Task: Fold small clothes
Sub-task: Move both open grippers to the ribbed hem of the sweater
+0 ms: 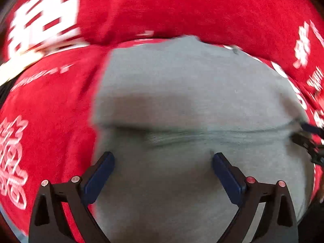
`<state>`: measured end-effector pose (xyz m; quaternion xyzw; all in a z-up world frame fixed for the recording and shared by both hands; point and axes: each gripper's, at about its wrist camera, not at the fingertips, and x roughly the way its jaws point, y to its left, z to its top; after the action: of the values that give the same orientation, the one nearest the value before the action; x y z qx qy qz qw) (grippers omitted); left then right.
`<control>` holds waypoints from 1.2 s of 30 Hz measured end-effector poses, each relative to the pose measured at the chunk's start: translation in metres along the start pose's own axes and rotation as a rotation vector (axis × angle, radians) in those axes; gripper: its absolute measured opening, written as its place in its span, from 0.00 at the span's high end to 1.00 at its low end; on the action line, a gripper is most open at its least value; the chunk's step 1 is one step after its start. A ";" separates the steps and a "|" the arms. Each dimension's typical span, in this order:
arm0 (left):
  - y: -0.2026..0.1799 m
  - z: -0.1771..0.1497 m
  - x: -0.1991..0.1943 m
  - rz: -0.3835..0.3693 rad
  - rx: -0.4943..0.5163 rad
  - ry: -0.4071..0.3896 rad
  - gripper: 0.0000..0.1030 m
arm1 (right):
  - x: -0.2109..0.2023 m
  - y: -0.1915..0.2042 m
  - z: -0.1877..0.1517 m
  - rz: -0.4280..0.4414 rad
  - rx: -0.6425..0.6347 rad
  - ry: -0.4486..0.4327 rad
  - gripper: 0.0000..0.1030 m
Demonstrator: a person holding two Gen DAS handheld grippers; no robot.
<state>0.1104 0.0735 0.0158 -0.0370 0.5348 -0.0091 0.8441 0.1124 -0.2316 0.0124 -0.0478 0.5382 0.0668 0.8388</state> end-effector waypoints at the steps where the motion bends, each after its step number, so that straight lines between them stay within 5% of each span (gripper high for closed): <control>1: 0.006 -0.003 -0.006 -0.022 -0.048 0.002 0.05 | -0.007 -0.003 -0.004 -0.022 0.022 0.012 0.24; 4: 0.003 -0.013 -0.029 -0.100 -0.117 -0.042 0.05 | -0.027 0.008 -0.016 0.006 0.051 -0.016 0.24; 8: -0.040 -0.020 -0.043 -0.159 -0.046 -0.065 0.05 | -0.028 0.057 -0.027 0.052 -0.038 -0.018 0.23; 12: -0.076 -0.032 -0.020 -0.072 0.106 0.010 0.05 | -0.015 0.088 -0.039 0.029 -0.120 -0.002 0.23; 13: -0.076 -0.038 -0.014 -0.041 0.119 0.039 0.04 | -0.019 0.087 -0.044 0.031 -0.127 -0.011 0.23; 15: -0.072 -0.058 -0.024 -0.012 0.172 -0.032 0.00 | -0.024 0.077 -0.057 0.062 -0.128 0.001 0.23; 24: -0.043 -0.118 -0.051 -0.007 0.161 0.000 0.00 | -0.055 0.056 -0.137 0.014 -0.256 0.029 0.16; 32: -0.027 -0.145 -0.063 -0.003 0.127 0.110 0.00 | -0.066 0.051 -0.163 -0.053 -0.262 0.146 0.12; 36: -0.036 -0.155 -0.084 -0.048 0.185 0.033 0.00 | -0.079 0.079 -0.164 -0.028 -0.308 0.072 0.12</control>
<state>-0.0650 0.0339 0.0282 0.0283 0.5446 -0.0790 0.8345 -0.0800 -0.1836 0.0159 -0.1859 0.5505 0.1353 0.8025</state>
